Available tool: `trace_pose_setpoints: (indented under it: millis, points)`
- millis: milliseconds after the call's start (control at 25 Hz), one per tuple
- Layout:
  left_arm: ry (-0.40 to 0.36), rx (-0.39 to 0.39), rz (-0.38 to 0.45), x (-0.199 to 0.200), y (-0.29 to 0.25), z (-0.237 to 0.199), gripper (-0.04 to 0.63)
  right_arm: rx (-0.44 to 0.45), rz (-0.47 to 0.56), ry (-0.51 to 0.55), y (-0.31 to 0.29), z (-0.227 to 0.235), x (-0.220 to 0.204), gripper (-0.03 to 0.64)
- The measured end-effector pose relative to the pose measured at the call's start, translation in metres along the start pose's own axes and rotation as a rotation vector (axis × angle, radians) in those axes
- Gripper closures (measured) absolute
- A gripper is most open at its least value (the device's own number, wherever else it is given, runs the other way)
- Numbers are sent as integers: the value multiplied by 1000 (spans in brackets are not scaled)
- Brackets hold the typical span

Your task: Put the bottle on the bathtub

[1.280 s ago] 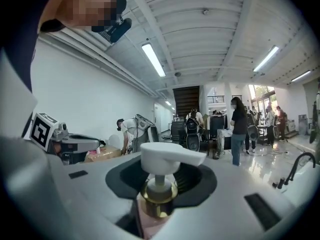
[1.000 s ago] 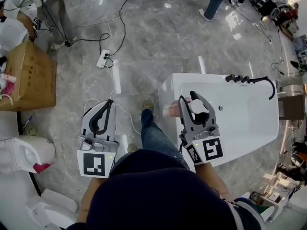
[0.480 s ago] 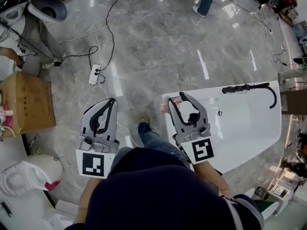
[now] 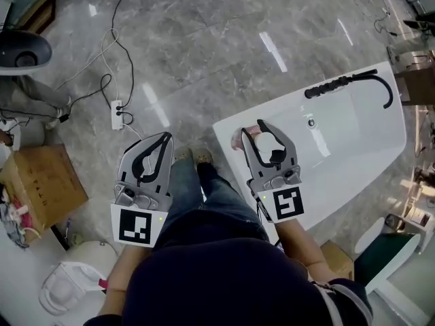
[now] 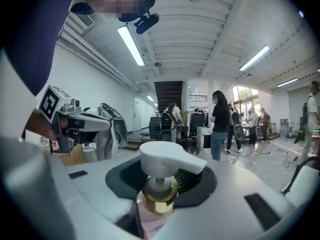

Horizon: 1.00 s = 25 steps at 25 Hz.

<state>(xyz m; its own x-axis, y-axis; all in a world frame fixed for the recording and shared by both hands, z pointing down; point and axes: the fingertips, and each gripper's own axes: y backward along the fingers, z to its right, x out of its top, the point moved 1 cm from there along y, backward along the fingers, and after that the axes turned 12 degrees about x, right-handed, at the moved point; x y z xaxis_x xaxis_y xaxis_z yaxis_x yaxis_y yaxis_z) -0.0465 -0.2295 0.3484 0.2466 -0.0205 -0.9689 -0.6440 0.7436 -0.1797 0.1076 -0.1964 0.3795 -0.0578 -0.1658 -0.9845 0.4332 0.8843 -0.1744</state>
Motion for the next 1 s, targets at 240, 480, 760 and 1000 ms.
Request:
trace_pose_setpoints:
  millis: [240, 480, 760, 1000]
  points:
    - [-27, -255, -1, -7, -59, 45, 573, -180, -26, -19, 18, 44, -21, 468]
    - [-85, -484, 20, -11, -102, 87, 573, -352, -33, -21, 38, 87, -40, 468]
    - [-101, -645, 42, -30, -141, 136, 573, -493, -61, -65, 52, 128, -83, 467]
    - [-107, -702, 19, -51, -164, 159, 573, -554, -66, -106, 48, 155, -117, 468]
